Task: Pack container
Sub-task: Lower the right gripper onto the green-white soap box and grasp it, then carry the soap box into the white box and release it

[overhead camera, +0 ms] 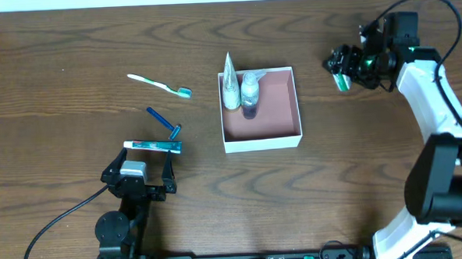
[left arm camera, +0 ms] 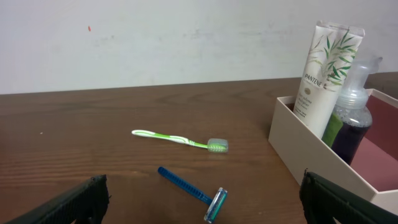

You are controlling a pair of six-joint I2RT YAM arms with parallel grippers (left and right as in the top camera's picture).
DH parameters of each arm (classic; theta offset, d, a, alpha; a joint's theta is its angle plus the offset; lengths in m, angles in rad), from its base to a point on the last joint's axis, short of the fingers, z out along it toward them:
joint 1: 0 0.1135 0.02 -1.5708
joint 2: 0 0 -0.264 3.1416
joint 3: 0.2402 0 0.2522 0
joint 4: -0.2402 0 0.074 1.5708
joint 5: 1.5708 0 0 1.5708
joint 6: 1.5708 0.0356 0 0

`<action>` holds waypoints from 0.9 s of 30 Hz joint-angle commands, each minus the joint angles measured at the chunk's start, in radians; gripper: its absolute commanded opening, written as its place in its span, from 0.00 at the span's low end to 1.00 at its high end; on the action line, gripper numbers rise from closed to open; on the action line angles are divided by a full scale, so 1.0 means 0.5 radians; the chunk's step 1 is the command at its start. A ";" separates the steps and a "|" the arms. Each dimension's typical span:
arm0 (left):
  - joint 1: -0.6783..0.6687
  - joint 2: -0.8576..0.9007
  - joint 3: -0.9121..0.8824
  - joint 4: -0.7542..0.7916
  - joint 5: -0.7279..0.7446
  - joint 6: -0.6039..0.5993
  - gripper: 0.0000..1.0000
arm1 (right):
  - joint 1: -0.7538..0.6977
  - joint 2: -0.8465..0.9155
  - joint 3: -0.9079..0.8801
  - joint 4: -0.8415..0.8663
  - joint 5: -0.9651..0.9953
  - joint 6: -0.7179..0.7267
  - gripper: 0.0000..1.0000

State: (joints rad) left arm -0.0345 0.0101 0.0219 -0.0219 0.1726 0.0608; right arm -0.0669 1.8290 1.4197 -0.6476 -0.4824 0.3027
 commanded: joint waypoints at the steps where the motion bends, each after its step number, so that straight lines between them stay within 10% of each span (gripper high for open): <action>1: -0.002 -0.010 -0.036 -0.067 0.014 0.027 0.98 | 0.156 -0.137 0.047 0.002 -0.192 0.028 0.34; 27: -0.002 -0.010 -0.036 -0.067 0.014 0.027 0.98 | 0.738 -0.167 -0.019 -0.059 0.351 1.054 0.31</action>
State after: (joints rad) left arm -0.0345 0.0101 0.0219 -0.0219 0.1726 0.0608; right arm 0.2977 1.7638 1.4178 -0.6853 -0.3416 0.7959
